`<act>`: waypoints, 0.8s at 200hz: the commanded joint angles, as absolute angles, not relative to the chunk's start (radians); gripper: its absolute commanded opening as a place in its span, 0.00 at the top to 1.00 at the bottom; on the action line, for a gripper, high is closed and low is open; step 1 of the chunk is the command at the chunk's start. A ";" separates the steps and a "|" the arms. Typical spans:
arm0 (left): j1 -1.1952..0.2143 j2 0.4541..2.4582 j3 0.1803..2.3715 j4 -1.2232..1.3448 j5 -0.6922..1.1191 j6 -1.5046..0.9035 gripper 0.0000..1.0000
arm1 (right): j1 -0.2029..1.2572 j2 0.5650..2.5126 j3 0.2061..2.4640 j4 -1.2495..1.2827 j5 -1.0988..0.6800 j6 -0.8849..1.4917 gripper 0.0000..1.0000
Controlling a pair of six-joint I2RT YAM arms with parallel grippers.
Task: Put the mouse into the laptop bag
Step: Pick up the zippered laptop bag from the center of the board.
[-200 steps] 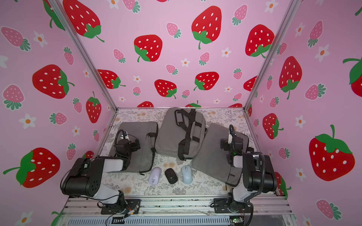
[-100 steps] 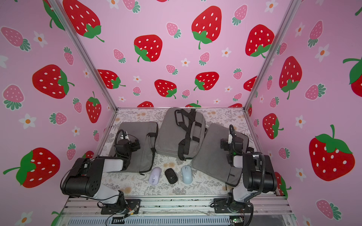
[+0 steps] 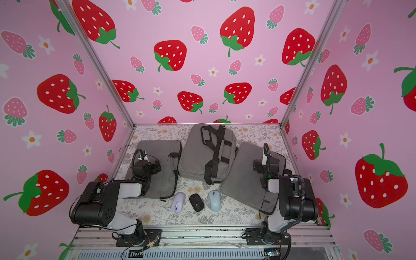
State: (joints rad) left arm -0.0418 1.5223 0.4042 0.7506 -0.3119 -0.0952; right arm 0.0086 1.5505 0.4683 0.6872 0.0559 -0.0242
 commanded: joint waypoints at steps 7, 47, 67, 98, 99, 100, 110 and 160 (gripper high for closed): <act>-0.129 1.380 0.539 0.516 -0.438 -0.025 0.01 | 0.029 1.409 0.608 0.428 0.124 -0.007 0.01; -0.185 1.252 0.822 0.087 -0.518 -0.334 0.01 | 0.081 1.213 0.704 0.184 0.236 0.146 0.01; -0.183 1.247 1.006 -0.249 -0.573 -0.604 0.01 | 0.111 1.144 0.742 0.082 0.200 0.154 0.01; -0.150 1.235 1.069 -0.295 -0.317 -0.615 0.01 | 0.179 1.110 0.796 -0.020 0.196 0.195 0.01; -0.150 1.235 1.071 -0.295 -0.306 -0.614 0.01 | 0.182 1.109 0.797 -0.022 0.197 0.193 0.01; -0.150 1.235 1.073 -0.298 -0.296 -0.612 0.01 | 0.185 1.109 0.797 -0.024 0.201 0.192 0.01; -0.151 1.239 1.104 -0.336 -0.221 -0.601 0.01 | 0.228 1.108 0.808 -0.048 0.242 0.174 0.01; -0.288 1.252 1.186 -0.545 -0.164 -0.559 0.07 | 0.356 1.107 0.839 -0.237 0.238 0.235 0.43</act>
